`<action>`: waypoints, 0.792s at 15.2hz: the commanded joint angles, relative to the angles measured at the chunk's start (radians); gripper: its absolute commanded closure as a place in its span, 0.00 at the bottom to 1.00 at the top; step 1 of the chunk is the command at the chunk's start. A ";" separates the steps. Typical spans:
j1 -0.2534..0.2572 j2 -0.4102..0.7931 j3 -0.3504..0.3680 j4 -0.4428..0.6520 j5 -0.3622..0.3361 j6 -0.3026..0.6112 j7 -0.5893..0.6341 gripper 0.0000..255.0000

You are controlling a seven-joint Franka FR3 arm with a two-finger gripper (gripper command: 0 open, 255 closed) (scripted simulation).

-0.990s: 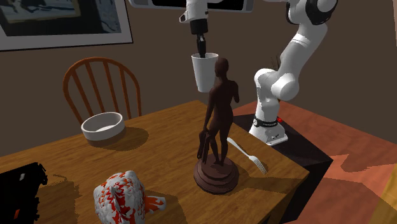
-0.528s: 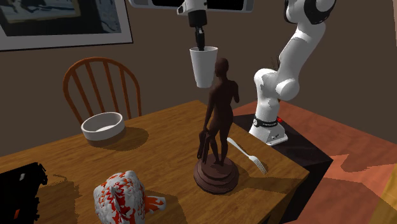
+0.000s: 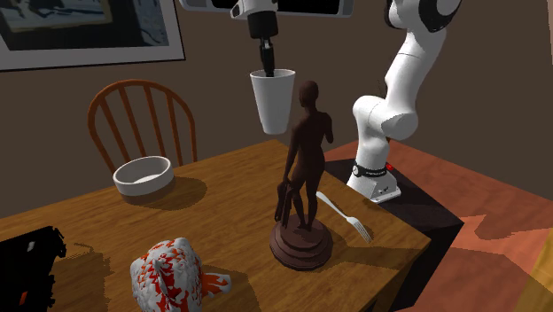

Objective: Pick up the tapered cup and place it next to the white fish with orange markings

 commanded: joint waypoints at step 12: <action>0.105 0.313 0.153 0.312 0.070 0.040 0.248 1.00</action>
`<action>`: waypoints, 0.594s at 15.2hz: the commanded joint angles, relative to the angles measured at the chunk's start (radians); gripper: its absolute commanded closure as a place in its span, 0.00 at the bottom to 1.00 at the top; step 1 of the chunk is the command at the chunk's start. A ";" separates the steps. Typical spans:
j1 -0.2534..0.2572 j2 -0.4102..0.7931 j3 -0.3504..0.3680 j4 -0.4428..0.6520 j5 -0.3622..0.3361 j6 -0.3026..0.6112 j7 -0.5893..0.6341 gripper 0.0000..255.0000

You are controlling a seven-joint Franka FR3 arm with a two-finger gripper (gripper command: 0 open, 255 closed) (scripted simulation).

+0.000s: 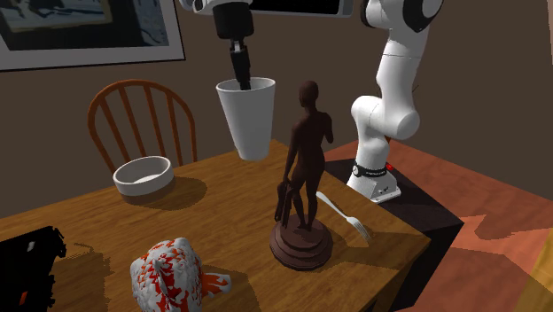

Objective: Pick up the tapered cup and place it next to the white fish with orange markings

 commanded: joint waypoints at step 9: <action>0.079 0.284 0.074 0.331 -0.008 -0.019 0.158 1.00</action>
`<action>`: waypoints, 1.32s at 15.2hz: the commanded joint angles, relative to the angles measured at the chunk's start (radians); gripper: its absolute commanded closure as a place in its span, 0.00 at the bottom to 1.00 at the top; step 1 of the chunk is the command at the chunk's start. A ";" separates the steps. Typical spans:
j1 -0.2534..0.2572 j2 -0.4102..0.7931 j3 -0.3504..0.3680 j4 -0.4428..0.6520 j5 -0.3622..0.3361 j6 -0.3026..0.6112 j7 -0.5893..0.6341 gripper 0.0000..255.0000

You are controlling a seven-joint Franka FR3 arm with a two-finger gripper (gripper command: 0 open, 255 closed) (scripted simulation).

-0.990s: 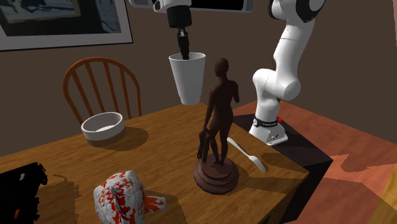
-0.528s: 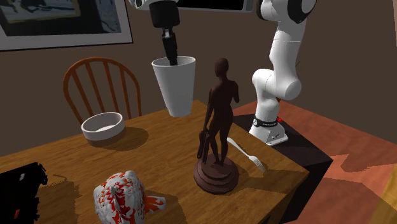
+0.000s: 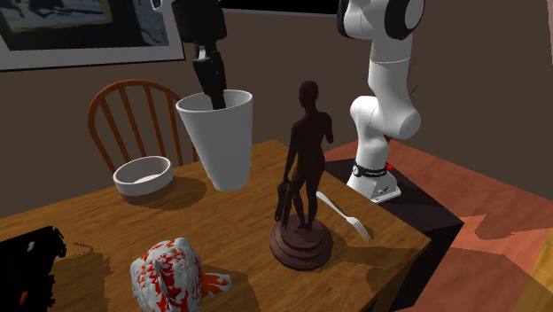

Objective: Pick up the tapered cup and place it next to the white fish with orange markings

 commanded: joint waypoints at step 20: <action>0.004 -0.038 0.002 -0.331 0.005 0.291 -0.042 1.00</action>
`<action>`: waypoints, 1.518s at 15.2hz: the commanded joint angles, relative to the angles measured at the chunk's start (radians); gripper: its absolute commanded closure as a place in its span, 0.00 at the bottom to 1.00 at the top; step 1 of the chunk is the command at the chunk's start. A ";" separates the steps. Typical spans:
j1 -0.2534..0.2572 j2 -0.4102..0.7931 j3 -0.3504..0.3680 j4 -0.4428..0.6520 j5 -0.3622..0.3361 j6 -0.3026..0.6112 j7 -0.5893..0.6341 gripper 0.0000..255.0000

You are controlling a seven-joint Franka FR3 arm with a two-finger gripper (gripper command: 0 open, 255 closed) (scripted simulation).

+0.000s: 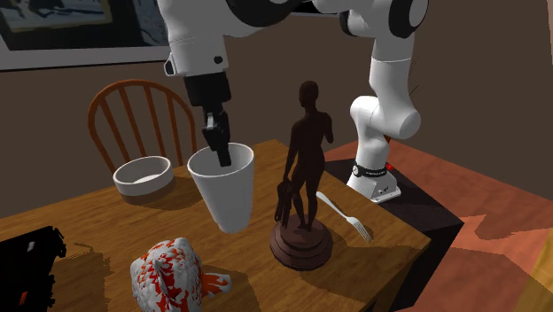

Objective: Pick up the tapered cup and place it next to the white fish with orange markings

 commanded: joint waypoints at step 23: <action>0.005 0.049 0.003 -0.230 0.011 0.276 -0.043 1.00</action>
